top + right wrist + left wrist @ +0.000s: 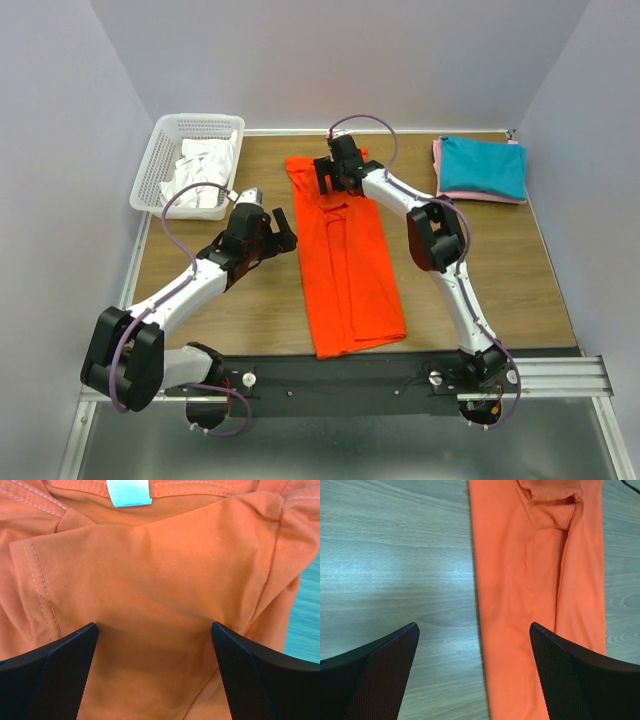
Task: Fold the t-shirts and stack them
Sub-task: Fold the tshirt
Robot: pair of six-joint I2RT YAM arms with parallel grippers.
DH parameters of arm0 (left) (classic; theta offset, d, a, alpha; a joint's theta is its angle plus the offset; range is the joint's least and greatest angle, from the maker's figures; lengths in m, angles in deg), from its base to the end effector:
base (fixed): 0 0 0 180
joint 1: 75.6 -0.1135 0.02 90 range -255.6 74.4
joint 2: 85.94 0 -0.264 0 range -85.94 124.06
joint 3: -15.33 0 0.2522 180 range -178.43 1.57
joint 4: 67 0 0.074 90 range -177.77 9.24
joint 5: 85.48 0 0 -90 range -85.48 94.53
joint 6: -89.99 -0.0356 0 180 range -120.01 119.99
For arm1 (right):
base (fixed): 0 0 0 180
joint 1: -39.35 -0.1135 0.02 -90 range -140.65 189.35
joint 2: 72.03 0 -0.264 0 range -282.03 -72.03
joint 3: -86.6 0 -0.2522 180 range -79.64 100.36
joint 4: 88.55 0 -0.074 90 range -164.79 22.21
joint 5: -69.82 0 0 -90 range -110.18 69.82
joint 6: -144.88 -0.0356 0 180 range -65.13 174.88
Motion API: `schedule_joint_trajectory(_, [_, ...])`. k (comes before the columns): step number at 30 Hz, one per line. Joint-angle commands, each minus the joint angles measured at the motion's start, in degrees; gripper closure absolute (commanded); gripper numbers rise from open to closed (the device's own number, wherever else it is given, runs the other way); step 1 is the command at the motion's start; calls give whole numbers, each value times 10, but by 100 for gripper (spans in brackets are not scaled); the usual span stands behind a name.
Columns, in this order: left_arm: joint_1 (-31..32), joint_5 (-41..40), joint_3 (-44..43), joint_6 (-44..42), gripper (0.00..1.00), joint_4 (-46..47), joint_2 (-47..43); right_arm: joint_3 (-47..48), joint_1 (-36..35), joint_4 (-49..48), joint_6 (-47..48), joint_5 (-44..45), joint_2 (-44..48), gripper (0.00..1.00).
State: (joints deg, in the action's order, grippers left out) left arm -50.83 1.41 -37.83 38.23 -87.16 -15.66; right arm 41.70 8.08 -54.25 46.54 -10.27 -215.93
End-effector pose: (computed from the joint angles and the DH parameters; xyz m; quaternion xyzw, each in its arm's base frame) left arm 0.2361 -0.1068 0.2214 -0.1170 0.8881 -0.2112 0.3911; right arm 0.4837 0.2866 0.1559 -0.1480 0.9026 0.0598 0.3999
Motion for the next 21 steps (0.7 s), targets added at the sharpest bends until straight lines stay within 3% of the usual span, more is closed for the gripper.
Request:
schedule_joint_trajectory(1, [3, 18, 0, 3, 2, 18, 1, -9, 24, 22, 10, 74, -29, 0])
schedule_joint_trajectory(14, [20, 77, 14, -3, 2, -8, 31, 74, 60, 21, 47, 52, -83, 0])
schedule_joint_trajectory(21, [77, 93, 56, 27, 2, -52, 9, 94, 63, 24, 55, 23, -61, 0])
